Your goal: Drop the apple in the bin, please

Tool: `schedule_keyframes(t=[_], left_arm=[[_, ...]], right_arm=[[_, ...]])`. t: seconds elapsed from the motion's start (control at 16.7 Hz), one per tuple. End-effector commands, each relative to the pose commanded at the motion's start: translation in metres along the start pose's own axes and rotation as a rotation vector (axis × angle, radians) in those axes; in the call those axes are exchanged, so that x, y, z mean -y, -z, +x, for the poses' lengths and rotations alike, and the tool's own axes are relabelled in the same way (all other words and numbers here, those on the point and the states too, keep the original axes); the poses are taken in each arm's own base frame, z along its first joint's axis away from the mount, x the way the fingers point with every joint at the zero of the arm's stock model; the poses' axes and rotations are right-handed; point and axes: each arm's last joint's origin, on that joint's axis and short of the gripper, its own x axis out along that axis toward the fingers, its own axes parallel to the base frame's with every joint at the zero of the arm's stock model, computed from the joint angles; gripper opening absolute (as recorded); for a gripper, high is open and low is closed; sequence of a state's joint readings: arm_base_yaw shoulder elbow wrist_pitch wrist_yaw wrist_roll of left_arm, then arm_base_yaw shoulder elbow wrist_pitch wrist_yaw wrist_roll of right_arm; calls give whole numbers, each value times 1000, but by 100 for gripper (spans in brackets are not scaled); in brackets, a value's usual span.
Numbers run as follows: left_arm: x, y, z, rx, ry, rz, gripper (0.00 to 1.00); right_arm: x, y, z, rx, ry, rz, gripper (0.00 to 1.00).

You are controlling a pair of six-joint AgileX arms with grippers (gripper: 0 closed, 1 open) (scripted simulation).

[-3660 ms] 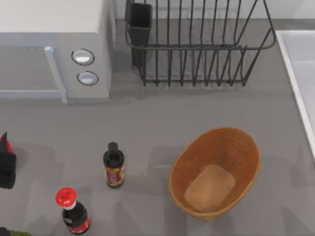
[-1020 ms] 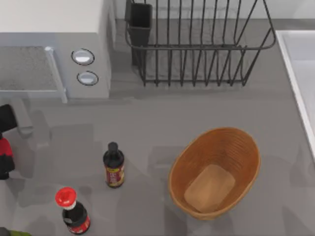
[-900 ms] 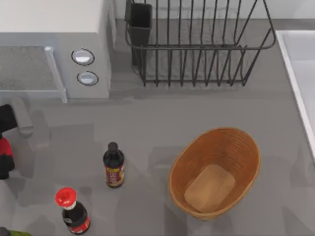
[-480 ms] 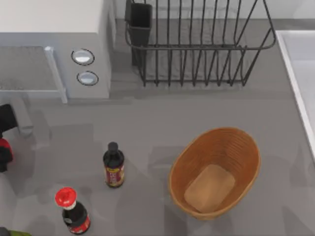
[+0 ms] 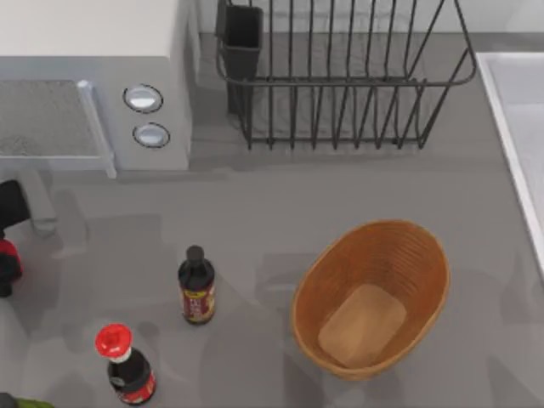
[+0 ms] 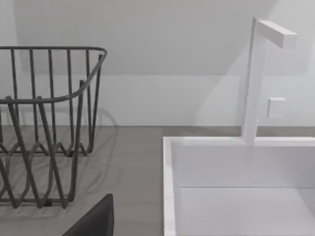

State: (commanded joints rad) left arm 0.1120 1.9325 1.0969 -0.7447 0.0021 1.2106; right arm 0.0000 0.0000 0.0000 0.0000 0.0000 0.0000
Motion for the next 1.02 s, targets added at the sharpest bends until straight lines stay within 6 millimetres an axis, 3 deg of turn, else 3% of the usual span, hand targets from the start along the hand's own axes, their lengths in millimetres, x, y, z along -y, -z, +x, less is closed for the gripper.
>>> schedule_keyframes(t=[0.3,0.42,0.84,1.02], left_arm=[[5,3,-14,-41,11,15,0],[7,3,-28,-76,12,35,0],[4,-3,-123,-73,-62,53,0],[3,0,-149,-24,-34,18,0]], right_arm=[[0,0,0,0,0,0,100],[0,0,0,0,0,0,100],[0,0,0,0,0,0,100],[0,0,0,0,0,0,100]])
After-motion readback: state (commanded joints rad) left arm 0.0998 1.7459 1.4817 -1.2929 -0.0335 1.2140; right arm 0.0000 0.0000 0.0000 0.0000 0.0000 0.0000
